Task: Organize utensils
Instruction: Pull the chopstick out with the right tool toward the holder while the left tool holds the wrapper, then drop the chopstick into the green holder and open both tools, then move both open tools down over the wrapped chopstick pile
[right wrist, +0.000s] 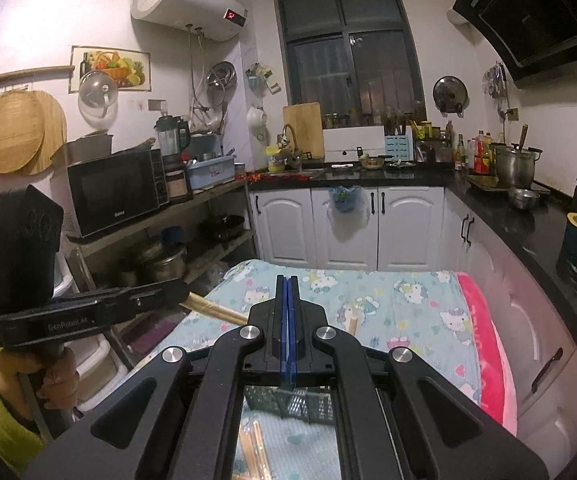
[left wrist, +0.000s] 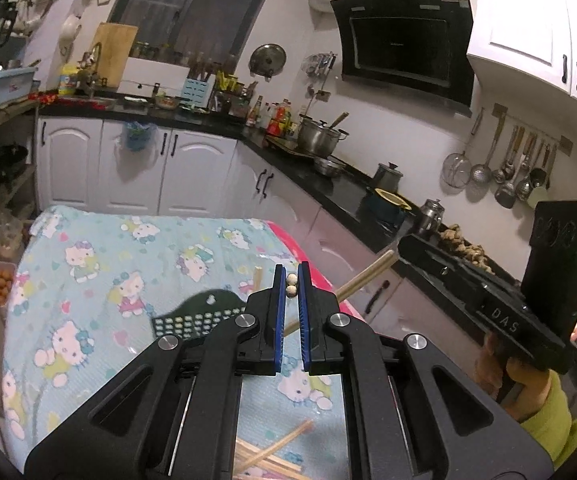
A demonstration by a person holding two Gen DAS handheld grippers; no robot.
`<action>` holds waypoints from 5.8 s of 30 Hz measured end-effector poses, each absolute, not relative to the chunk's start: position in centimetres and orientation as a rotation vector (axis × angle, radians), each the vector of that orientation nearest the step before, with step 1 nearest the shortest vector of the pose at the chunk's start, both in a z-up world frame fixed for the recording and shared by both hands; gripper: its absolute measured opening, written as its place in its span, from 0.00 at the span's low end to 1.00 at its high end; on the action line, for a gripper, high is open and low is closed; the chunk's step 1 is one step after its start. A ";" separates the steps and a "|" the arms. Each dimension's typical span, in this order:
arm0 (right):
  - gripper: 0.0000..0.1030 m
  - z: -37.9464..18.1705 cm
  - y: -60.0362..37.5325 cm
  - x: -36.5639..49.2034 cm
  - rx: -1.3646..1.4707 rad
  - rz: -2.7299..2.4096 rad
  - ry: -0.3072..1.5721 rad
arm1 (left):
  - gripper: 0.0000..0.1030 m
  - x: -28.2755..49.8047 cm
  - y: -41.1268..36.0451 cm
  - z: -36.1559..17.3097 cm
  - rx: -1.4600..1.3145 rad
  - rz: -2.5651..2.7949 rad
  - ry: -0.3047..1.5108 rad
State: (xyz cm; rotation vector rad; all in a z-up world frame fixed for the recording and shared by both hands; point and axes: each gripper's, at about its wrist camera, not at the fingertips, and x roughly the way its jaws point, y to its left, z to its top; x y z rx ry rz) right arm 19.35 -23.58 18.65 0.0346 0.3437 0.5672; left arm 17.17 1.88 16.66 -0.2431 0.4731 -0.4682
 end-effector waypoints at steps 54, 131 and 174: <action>0.60 9.8 -24.5 23.2 0.092 0.535 0.536 | 0.89 17.4 5.8 10.1 -0.288 -0.344 0.484; 0.72 -2.1 -28.0 15.0 -0.013 0.442 0.757 | 0.88 9.8 7.3 -5.6 -0.311 -0.224 0.838; 0.28 -10.3 -28.1 20.7 0.036 0.452 0.960 | 0.34 11.9 5.9 -10.4 -0.326 -0.259 0.957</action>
